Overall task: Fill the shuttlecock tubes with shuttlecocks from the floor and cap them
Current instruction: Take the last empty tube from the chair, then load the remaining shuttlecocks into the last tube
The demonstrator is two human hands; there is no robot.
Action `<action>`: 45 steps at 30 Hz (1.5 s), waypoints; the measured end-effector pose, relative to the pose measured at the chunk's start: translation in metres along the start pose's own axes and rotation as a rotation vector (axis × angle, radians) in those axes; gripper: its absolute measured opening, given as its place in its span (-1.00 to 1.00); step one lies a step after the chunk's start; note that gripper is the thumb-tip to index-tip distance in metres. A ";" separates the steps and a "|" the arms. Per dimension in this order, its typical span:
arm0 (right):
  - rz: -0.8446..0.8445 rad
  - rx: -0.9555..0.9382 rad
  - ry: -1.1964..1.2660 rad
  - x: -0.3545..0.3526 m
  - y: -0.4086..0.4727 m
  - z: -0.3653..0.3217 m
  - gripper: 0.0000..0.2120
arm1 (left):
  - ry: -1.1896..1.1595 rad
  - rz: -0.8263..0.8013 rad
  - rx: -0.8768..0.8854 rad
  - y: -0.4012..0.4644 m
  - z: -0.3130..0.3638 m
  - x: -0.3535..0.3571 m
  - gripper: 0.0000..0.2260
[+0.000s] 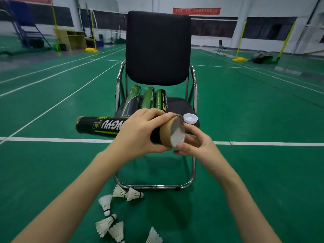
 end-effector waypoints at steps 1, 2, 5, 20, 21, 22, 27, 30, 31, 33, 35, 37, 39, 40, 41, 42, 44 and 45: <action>-0.004 -0.001 -0.021 0.004 -0.002 0.003 -0.52 | 0.019 -0.002 -0.014 -0.007 -0.001 0.000 -0.37; -0.005 -0.008 -0.055 0.007 -0.003 0.005 -0.49 | 0.039 -0.006 -0.023 -0.014 -0.002 0.000 -0.37; -0.036 -0.013 -0.156 0.019 -0.010 0.015 -0.45 | 0.099 -0.061 -0.044 -0.040 -0.007 0.008 -0.34; -0.186 0.432 -0.365 0.056 -0.047 0.243 -0.58 | 0.082 -0.356 -0.540 -0.250 -0.093 0.150 -0.28; -0.196 0.455 -0.382 0.058 -0.051 0.261 -0.59 | 0.079 -0.380 -0.559 -0.261 -0.097 0.160 -0.27; -0.210 0.479 -0.403 0.061 -0.054 0.281 -0.61 | 0.080 -0.404 -0.577 -0.272 -0.102 0.170 -0.27; -0.299 0.604 -0.534 0.080 -0.070 0.371 -0.62 | 0.075 -0.491 -0.676 -0.324 -0.124 0.210 -0.30; -0.361 0.654 -0.572 0.098 -0.079 0.409 -0.60 | 0.063 -0.513 -0.709 -0.349 -0.129 0.228 -0.29; -0.370 0.656 -0.587 0.102 -0.082 0.419 -0.59 | 0.064 -0.517 -0.716 -0.355 -0.129 0.233 -0.29; -0.389 0.649 -0.628 0.111 -0.088 0.434 -0.60 | 0.093 -0.524 -0.718 -0.363 -0.128 0.242 -0.29; -0.377 0.660 -0.639 0.116 -0.093 0.443 -0.64 | 0.111 -0.525 -0.711 -0.370 -0.126 0.250 -0.31; -0.335 0.678 -0.613 0.117 -0.097 0.449 -0.70 | 0.104 -0.528 -0.718 -0.375 -0.125 0.257 -0.31; -0.310 0.679 -0.570 0.119 -0.099 0.451 -0.80 | 0.088 -0.527 -0.729 -0.379 -0.123 0.262 -0.31; -0.300 0.680 -0.541 0.121 -0.101 0.451 -0.86 | 0.082 -0.527 -0.730 -0.380 -0.121 0.263 -0.31; -0.283 0.681 -0.513 0.122 -0.102 0.451 -0.88 | 0.079 -0.526 -0.728 -0.381 -0.119 0.265 -0.31; -0.259 0.680 -0.491 0.121 -0.103 0.450 -0.85 | 0.079 -0.526 -0.726 -0.380 -0.118 0.265 -0.31; -0.185 0.660 -0.461 0.115 -0.101 0.443 -0.80 | 0.082 -0.522 -0.730 -0.380 -0.117 0.266 -0.30; -0.134 0.637 -0.453 0.109 -0.097 0.437 -0.78 | 0.082 -0.516 -0.733 -0.379 -0.117 0.265 -0.30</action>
Point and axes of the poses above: each hand's wrist, its own y-axis towards the middle knuckle, its own x-axis out of the palm, z = x × y, the point moved 9 cm from there along y, towards the middle knuckle, and after that the axes turned 9 degrees about -y, right-handed, at the moved point
